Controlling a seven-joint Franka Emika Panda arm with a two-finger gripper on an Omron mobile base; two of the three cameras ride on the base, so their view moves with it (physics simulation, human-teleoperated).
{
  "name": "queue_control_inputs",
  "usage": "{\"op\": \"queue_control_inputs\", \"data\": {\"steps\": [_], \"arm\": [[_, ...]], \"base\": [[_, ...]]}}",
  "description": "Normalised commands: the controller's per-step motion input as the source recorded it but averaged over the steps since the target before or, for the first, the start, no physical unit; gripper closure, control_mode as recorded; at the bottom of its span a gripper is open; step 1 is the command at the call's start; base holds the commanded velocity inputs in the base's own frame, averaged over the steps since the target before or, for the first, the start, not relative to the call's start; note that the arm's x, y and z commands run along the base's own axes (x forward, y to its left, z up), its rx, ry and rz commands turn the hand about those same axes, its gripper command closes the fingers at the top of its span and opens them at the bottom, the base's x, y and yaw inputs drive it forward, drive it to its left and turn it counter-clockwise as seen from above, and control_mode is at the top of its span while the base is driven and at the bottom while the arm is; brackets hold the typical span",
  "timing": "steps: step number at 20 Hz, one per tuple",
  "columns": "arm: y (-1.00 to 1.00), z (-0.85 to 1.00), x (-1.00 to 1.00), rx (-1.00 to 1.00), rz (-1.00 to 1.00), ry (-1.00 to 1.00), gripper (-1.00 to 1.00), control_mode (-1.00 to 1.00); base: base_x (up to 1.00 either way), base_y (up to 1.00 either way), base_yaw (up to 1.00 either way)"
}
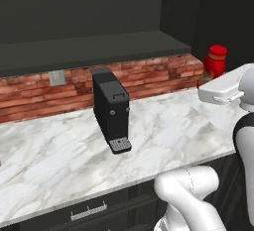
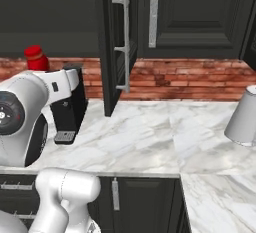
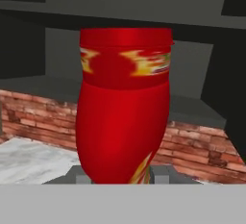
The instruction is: Take 2 condiments from the cabinet and move them on the counter near the stove.Make sure the condiments are lined up with each other, next to each other.
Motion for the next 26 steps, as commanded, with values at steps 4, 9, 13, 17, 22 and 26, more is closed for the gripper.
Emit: {"op": "queue_control_inputs", "data": {"steps": [4, 9, 13, 17, 22, 26], "arm": [[0.00, 0.00, 0.00, 0.00, 0.00, 0.00, 1.00, 1.00], [0.00, 0.00, 0.00, 0.00, 0.00, 0.00, 1.00, 1.00], [0.00, 0.00, 0.00, 0.00, 0.00, 0.00, 1.00, 1.00], [0.00, 0.00, 0.00, 0.00, 0.00, 0.00, 1.00, 1.00], [0.00, 0.00, 0.00, 0.00, 0.00, 0.00, 1.00, 1.00], [0.00, 0.00, 0.00, 0.00, 0.00, 0.00, 1.00, 1.00]], "base": [[-0.95, 0.00, 0.00], [-1.00, 0.02, 0.00], [-0.94, 0.17, 0.00], [-0.66, 0.45, 0.10], [-0.39, 0.59, 0.54], [-0.22, 0.75, 0.79]]}}
